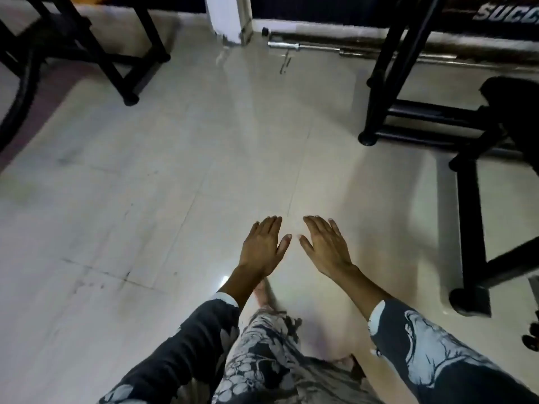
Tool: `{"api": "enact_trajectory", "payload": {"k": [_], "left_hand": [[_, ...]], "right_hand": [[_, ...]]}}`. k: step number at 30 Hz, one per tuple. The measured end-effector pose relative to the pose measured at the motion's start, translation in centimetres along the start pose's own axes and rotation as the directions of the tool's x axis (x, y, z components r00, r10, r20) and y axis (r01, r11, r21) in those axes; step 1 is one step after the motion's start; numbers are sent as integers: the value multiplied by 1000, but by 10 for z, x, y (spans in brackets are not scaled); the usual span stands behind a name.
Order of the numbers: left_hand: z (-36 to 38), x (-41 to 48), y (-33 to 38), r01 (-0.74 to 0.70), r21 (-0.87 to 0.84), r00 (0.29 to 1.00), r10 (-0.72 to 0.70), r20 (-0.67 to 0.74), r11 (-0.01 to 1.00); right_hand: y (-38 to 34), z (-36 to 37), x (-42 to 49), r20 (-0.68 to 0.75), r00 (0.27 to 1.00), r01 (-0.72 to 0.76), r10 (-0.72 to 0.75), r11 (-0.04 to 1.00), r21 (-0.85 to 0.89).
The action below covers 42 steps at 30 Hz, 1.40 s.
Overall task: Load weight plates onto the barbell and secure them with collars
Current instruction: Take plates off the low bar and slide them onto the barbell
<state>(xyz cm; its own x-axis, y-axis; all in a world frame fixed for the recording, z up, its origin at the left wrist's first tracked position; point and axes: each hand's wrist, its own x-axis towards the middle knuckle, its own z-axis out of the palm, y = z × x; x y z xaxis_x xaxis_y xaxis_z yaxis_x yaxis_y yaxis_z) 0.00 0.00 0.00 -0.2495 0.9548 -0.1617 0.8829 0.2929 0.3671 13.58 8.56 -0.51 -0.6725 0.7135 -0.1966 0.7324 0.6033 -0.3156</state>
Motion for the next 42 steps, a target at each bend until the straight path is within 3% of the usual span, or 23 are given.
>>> {"api": "enact_trajectory", "payload": {"k": [7,12,16,30,34,42], "left_hand": [[-45,121,-96,46,-32,999,-47,-28,998],[-96,217,-163,2,11,999,-2,-37,1000],[-130,308,-207,-55,60,998,57,-30,997],[-271,685,-336,-104,13,987,104,-118,995],[-299,788,-376,-163,7,977,162,-138,987],[-363,986,-439,-457,22,885,457,-90,889]], "right_hand": [[-36,-10,160,25,998,54,-53,998,-30],[-62,-44,277,30,998,57,-54,992,-111],[-71,-67,369,-45,999,17,-23,990,-137],[-76,-148,765,-71,992,-110,107,993,-47],[-77,-170,870,-103,982,-163,156,985,-63],[-85,-214,1036,-128,905,-410,406,912,-12]]}}
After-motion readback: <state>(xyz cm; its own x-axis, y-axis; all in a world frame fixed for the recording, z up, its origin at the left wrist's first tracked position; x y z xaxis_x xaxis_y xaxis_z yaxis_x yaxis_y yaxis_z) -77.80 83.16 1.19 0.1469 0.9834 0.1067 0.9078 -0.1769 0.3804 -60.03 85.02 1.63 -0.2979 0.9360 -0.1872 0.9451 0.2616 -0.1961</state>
